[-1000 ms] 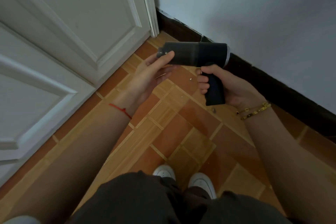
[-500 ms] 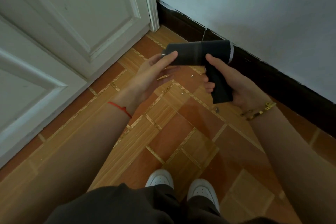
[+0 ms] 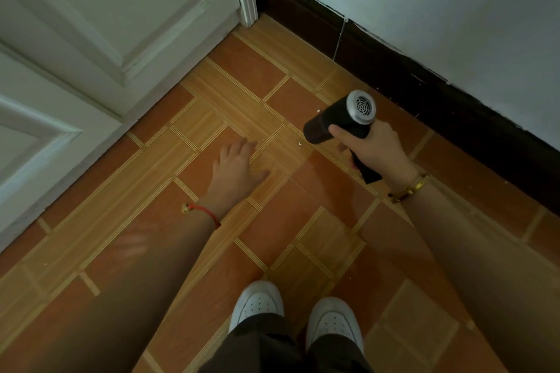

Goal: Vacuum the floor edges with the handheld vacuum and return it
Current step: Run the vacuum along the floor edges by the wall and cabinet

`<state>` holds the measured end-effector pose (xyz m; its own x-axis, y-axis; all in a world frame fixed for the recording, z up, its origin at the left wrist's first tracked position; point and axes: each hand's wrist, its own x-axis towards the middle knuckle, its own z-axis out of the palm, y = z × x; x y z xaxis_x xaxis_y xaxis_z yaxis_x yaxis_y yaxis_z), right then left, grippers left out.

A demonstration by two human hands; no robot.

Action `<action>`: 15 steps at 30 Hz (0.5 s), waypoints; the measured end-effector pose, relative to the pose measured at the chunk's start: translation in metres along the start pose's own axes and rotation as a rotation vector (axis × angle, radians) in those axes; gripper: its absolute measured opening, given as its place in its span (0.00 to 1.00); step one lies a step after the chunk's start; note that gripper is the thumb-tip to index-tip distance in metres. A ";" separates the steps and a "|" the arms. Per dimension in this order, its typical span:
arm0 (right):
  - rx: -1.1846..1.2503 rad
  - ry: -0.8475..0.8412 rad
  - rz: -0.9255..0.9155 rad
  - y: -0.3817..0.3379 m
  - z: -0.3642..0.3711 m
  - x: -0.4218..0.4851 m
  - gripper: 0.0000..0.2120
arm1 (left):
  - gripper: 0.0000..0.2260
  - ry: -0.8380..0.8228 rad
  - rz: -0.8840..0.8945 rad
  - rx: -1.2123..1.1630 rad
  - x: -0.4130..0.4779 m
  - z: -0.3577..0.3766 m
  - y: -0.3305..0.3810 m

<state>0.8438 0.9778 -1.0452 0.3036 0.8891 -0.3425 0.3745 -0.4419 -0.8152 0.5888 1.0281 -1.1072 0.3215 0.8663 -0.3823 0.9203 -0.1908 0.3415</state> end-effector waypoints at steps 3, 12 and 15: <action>-0.024 0.004 -0.003 0.005 0.007 0.003 0.14 | 0.36 -0.007 0.008 0.053 0.002 0.013 0.000; 0.006 -0.051 -0.032 0.015 0.027 0.008 0.12 | 0.41 -0.043 -0.018 0.101 -0.005 0.041 -0.002; -0.006 -0.041 -0.044 0.016 0.030 0.010 0.13 | 0.43 -0.057 -0.001 0.124 -0.008 0.044 -0.007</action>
<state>0.8267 0.9832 -1.0757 0.2503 0.9118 -0.3255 0.3916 -0.4029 -0.8272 0.5903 1.0023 -1.1446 0.3291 0.8399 -0.4316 0.9401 -0.2481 0.2339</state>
